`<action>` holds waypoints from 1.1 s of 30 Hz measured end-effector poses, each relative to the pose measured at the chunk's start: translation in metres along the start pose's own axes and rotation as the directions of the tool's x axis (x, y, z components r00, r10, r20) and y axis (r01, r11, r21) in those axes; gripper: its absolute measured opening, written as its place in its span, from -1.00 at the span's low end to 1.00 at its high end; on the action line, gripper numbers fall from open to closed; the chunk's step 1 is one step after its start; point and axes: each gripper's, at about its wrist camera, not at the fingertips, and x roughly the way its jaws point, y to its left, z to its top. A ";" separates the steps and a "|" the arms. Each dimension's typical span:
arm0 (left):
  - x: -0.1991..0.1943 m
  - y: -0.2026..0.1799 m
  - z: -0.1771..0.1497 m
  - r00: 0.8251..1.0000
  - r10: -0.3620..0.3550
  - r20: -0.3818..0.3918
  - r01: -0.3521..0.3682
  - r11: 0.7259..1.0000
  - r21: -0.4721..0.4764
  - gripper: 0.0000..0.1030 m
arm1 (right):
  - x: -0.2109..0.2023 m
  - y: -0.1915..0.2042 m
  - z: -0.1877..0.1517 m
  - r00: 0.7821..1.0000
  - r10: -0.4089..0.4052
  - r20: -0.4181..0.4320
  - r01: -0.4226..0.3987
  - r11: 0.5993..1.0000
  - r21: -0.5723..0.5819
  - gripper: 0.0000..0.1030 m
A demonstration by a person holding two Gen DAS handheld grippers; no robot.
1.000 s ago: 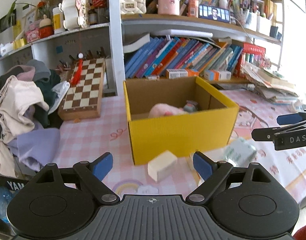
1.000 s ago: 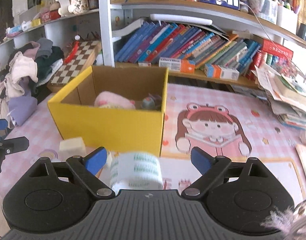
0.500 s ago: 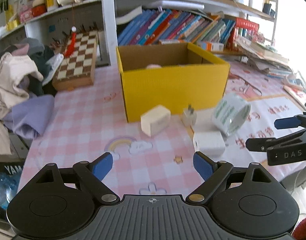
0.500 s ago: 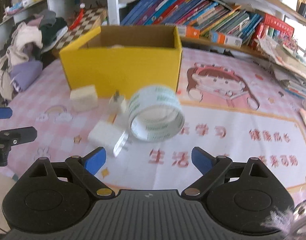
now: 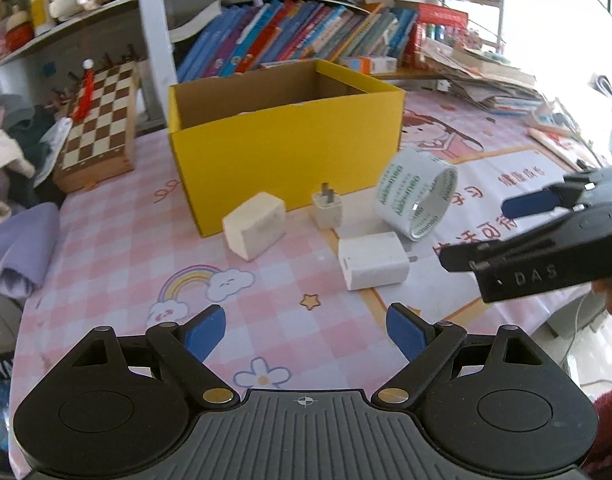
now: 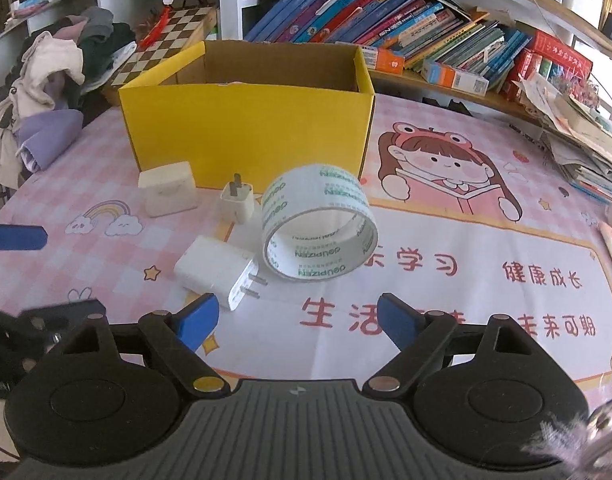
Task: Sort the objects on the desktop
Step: 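Move the right gripper to the clear tape roll and close on it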
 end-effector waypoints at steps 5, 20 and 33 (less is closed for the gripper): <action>0.005 -0.006 0.005 1.000 -0.008 0.000 0.008 0.999 0.035 0.74 | 0.005 -0.004 0.009 1.000 -0.002 -0.006 0.002 1.000 -0.001 0.74; 0.041 -0.030 0.015 0.995 -0.069 -0.076 0.076 0.992 0.097 0.74 | 0.025 -0.011 0.024 0.999 0.020 -0.044 -0.023 0.997 -0.078 0.83; 0.074 -0.040 0.028 0.992 -0.086 -0.095 0.097 0.988 0.122 0.74 | 0.048 -0.024 0.043 0.997 0.058 -0.045 -0.063 0.993 -0.100 0.92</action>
